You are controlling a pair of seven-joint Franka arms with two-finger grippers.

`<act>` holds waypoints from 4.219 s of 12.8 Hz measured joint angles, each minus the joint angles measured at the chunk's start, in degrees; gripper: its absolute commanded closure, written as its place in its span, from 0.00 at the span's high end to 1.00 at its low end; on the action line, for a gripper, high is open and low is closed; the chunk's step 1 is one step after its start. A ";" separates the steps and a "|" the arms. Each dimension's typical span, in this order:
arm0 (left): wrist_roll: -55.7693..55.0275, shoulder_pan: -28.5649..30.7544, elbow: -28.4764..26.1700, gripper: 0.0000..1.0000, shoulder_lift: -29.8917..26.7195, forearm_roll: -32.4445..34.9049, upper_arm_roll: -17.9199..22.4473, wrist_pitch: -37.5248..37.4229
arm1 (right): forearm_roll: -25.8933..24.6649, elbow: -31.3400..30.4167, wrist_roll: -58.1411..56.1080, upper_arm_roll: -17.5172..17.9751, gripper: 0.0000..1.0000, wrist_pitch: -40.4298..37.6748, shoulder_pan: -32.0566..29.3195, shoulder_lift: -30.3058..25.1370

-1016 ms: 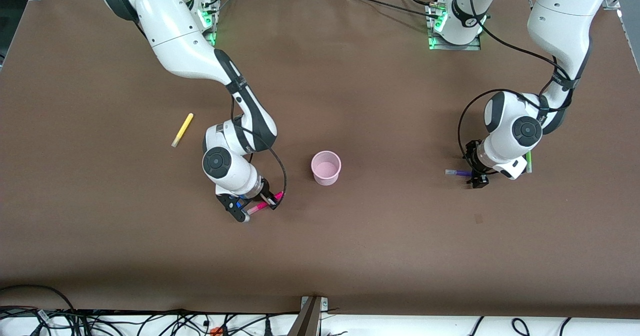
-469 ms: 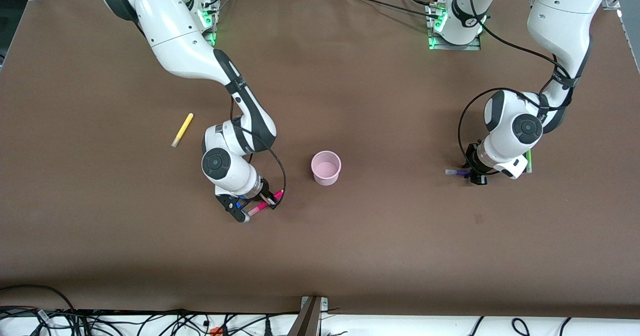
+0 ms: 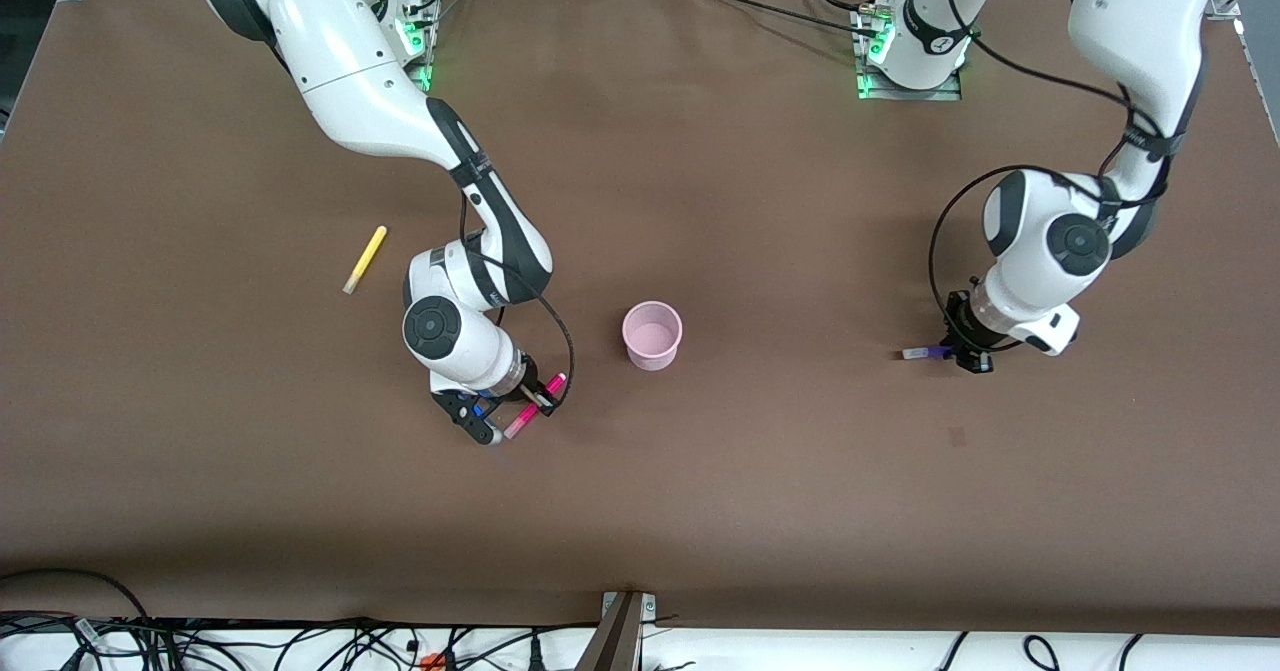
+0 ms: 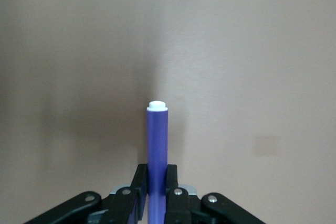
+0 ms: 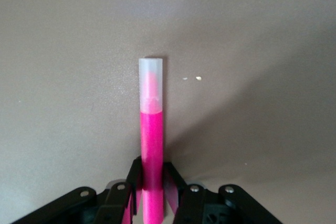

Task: Organize pens into pink holder with both arms
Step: 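Grasp the pink marker with the right gripper while the left gripper grasps purple, then lift the pink marker upright over the holder with the right gripper, then lower the pink marker into the holder and open the right gripper, then withdraw the right gripper while the left gripper brings the purple marker near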

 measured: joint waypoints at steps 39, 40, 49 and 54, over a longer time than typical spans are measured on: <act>10.30 -0.83 13.33 0.00 -6.85 0.08 -5.41 -24.59 | 44.95 -0.62 8.87 5.70 1.00 -10.61 3.92 -5.50; 10.30 -0.83 13.35 0.00 -6.85 0.08 -5.45 -24.59 | 44.95 -0.62 8.67 5.66 1.00 -10.52 3.82 -5.45; 8.02 -4.63 17.67 0.00 -5.62 0.03 -5.98 -24.54 | 26.15 2.01 5.73 -0.96 1.00 -22.09 0.03 -15.45; -3.70 -17.72 23.37 0.00 -2.71 5.61 -6.24 -24.53 | 13.50 1.09 -3.83 -3.72 1.00 -31.26 -0.38 -24.40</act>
